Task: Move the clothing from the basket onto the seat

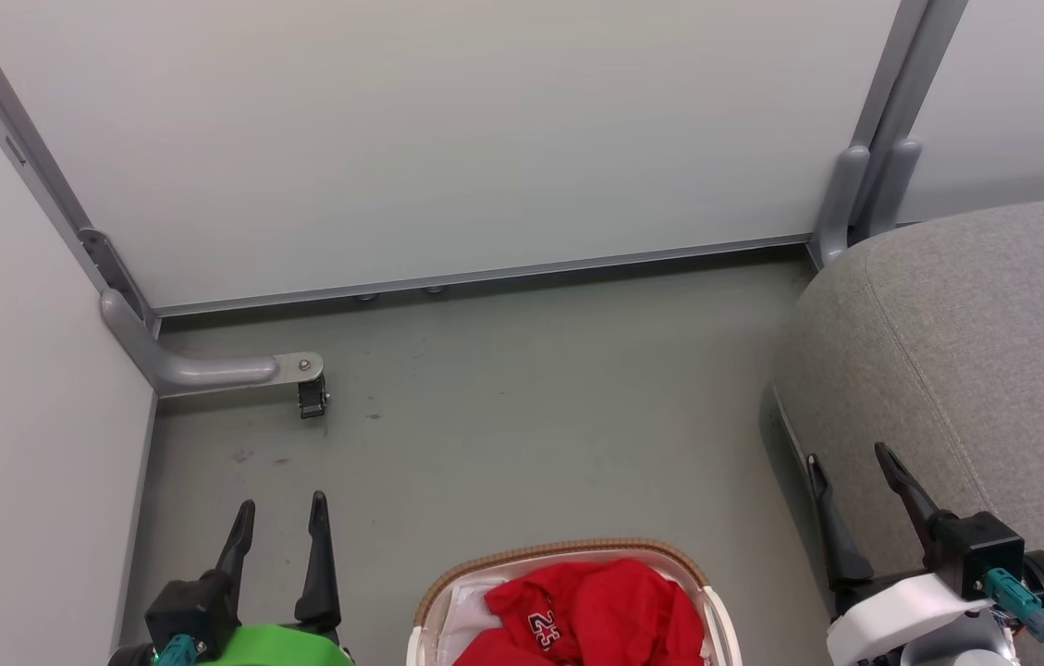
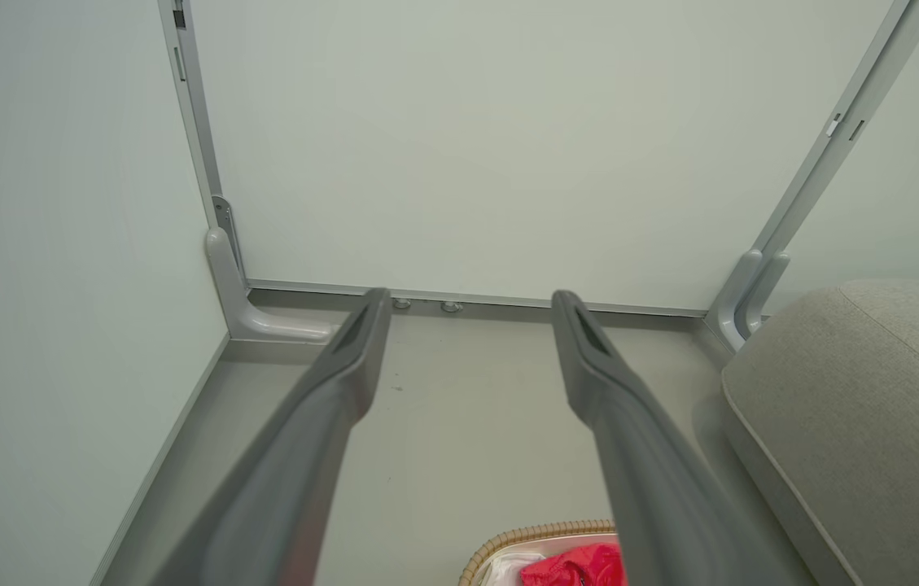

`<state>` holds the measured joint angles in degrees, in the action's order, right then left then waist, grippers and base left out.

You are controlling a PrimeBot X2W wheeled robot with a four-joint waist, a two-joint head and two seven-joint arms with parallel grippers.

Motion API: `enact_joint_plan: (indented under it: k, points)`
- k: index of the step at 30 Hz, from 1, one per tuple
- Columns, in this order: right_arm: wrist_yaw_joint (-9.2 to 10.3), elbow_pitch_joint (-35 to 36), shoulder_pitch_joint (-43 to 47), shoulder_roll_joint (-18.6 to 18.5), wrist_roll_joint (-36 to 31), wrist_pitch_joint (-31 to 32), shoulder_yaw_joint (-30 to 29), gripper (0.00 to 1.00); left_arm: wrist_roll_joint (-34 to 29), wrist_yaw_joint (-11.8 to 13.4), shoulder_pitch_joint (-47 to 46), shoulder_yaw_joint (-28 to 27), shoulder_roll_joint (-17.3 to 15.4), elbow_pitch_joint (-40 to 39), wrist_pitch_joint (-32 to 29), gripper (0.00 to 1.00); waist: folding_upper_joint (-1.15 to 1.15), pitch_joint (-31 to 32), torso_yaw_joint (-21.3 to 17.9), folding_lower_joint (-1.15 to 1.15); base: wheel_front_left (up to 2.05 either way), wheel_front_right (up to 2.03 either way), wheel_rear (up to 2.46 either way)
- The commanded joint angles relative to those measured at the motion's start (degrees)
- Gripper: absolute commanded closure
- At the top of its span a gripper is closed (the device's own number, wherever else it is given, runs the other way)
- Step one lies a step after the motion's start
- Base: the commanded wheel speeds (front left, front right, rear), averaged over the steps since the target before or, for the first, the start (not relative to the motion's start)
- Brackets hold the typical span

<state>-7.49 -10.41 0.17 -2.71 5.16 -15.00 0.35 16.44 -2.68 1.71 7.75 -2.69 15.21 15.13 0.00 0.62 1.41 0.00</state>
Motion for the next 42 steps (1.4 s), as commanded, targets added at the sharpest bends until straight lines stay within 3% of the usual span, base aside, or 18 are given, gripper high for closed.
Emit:
enact_joint_plan:
  k: [1,26,34,42]
  points:
    - [0.00,-0.09,0.20,-0.32,0.38,-0.28,-0.15,0.00,-0.07,-0.06,0.57,0.05,-0.36,0.18,0.04,0.00,0.00,0.00,-0.02,0.00,0.00,0.00,0.00]
    - [0.00,0.70,-1.18,-0.32,0.37,-0.28,-0.32,0.00,-1.81,-0.98,-1.66,2.14,-0.35,1.83,0.03,0.00,0.00,-2.46,-0.76,0.00,0.00,0.00,0.00]
    - [0.00,1.62,-4.93,-0.32,0.31,-0.27,-0.14,0.00,-4.58,-2.00,-6.65,5.92,-0.32,9.47,0.00,0.00,0.00,-10.30,-2.45,0.00,0.00,0.00,0.00]
    - [0.01,2.27,-10.33,-0.30,0.62,-0.21,0.58,0.00,-10.70,-3.63,-14.31,12.66,-0.77,23.33,0.01,0.00,0.00,-20.51,-5.32,0.00,0.00,0.00,0.00]
